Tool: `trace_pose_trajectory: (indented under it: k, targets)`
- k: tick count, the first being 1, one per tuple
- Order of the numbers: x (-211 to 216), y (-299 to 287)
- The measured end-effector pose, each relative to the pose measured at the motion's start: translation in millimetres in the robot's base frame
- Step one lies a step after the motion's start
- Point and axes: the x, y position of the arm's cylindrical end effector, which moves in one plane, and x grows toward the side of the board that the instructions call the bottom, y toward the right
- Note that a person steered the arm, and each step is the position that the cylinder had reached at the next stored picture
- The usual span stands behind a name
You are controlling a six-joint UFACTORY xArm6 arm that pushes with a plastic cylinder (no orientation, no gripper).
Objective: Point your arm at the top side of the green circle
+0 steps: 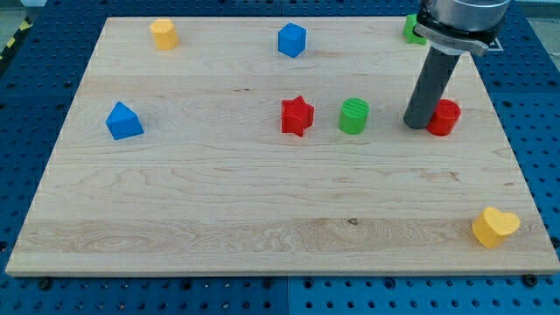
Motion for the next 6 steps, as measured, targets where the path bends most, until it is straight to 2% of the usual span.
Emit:
trace_pose_trajectory:
  k: [3,6]
  targets:
    - [0,16]
    - [-40,-48]
